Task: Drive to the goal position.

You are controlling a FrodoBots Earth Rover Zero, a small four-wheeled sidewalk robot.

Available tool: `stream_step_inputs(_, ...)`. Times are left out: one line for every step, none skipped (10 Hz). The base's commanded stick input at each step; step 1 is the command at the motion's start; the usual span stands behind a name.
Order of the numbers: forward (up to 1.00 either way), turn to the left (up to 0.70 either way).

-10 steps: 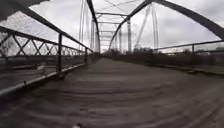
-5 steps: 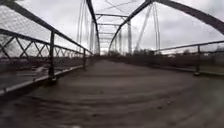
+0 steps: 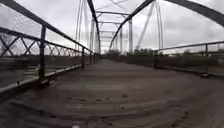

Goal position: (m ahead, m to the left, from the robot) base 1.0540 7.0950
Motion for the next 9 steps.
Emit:
stream_step_inputs(0.7, 0.0)
stream_step_inputs(0.7, 0.0)
stream_step_inputs(0.7, 0.0)
stream_step_inputs(0.7, 0.0)
stream_step_inputs(0.7, 0.0)
stream_step_inputs(0.7, 0.0)
stream_step_inputs(0.7, 0.0)
stream_step_inputs(0.7, 0.0)
stream_step_inputs(0.7, 0.0)
